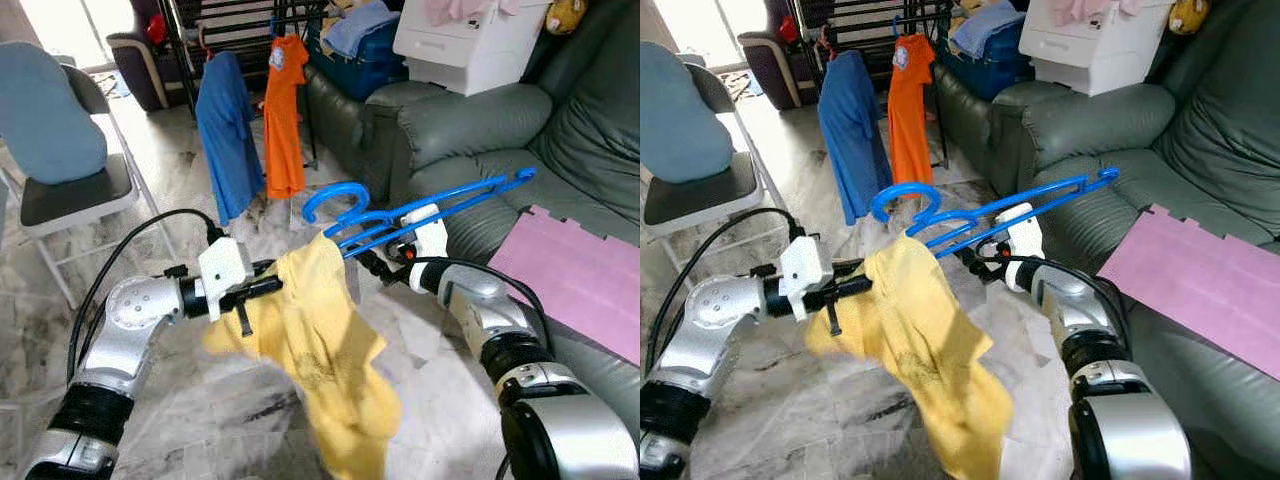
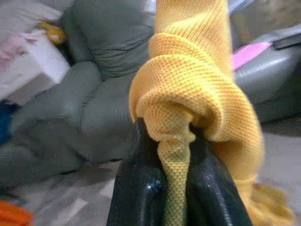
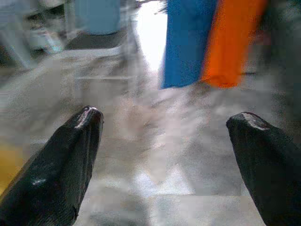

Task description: Hang hanger

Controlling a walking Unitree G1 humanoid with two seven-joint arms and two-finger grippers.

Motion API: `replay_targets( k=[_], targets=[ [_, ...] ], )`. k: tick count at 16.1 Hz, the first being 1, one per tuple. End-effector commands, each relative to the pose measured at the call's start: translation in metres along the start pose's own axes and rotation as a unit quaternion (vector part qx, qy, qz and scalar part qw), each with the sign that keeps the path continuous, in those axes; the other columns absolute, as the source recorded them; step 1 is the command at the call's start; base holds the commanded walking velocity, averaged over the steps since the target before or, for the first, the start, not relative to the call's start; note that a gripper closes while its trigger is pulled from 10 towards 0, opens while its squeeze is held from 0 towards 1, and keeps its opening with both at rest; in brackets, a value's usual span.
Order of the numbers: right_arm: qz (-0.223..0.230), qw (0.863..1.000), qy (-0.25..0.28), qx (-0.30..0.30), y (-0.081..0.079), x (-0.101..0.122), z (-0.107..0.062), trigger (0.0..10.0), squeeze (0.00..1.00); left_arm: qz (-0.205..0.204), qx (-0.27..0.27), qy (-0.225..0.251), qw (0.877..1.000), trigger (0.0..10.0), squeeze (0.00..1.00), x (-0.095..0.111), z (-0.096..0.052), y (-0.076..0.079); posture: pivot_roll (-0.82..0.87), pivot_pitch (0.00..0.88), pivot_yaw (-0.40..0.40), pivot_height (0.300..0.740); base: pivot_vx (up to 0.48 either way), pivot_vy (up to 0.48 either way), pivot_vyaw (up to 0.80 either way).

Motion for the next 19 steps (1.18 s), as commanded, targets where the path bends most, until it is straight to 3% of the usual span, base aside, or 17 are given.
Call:
replay_targets(
  k=[1,4,8,12,14,16,17,19],
  targets=[
    [0.006,0.997,-0.001,0.071,-0.018,0.006,0.002,10.0,0.0,0.036,0.033,0.003,0.999,0.0,0.0,0.008,0.002,-0.017,-0.05,0.0,0.036,0.74,0.0,0.0,0.0],
    [0.016,0.979,-0.052,0.197,-0.049,-0.018,-0.013,10.0,0.0,0.064,0.068,0.026,0.995,0.0,0.0,0.021,0.01,-0.032,-0.05,0.0,0.039,0.74,0.0,0.0,0.0],
    [0.025,0.962,-0.077,0.26,-0.067,-0.028,-0.026,10.0,0.0,0.09,0.086,0.031,0.992,0.0,0.0,0.025,0.016,-0.04,-0.05,0.0,0.044,0.74,0.0,0.0,0.0],
    [0.019,0.967,-0.085,0.24,-0.057,-0.03,-0.029,10.0,0.0,0.092,0.088,0.04,0.991,0.0,0.0,0.028,0.017,-0.041,-0.05,0.0,0.044,0.74,0.0,0.0,0.0],
    [0.004,0.978,-0.078,0.194,-0.044,-0.028,-0.026,10.0,0.0,0.098,0.083,0.046,0.991,0.0,0.0,0.031,0.017,-0.039,-0.05,0.0,0.041,0.74,0.0,0.0,0.0],
    [-0.007,0.993,-0.049,0.111,-0.021,-0.016,-0.021,10.0,0.0,0.105,0.077,0.06,0.99,0.0,0.0,0.04,0.016,-0.039,-0.05,0.0,0.038,0.74,0.0,0.0,0.0],
    [-0.004,0.994,-0.036,0.104,-0.018,-0.01,-0.021,10.0,0.0,0.105,0.079,0.061,0.989,0.0,0.0,0.041,0.015,-0.039,-0.05,0.0,0.038,0.74,0.0,0.0,0.0],
    [-0.001,0.987,-0.004,0.162,-0.026,0.006,-0.03,10.0,0.0,0.107,0.09,0.035,0.989,0.0,0.0,0.027,0.009,-0.042,-0.04,0.0,0.038,0.74,0.0,0.0,0.0]
  ],
)
Point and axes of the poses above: a point about 5 cm out from each wrist's last joint towards the gripper, its own z axis pointing out of the wrist towards the gripper, its own x axis along the axis of the wrist's last joint, y = z × x, the point moved 5 cm from there along z, pointing out of the wrist towards the gripper, and after that the axes turned 5 degrees about z, right-handed, at the moved point
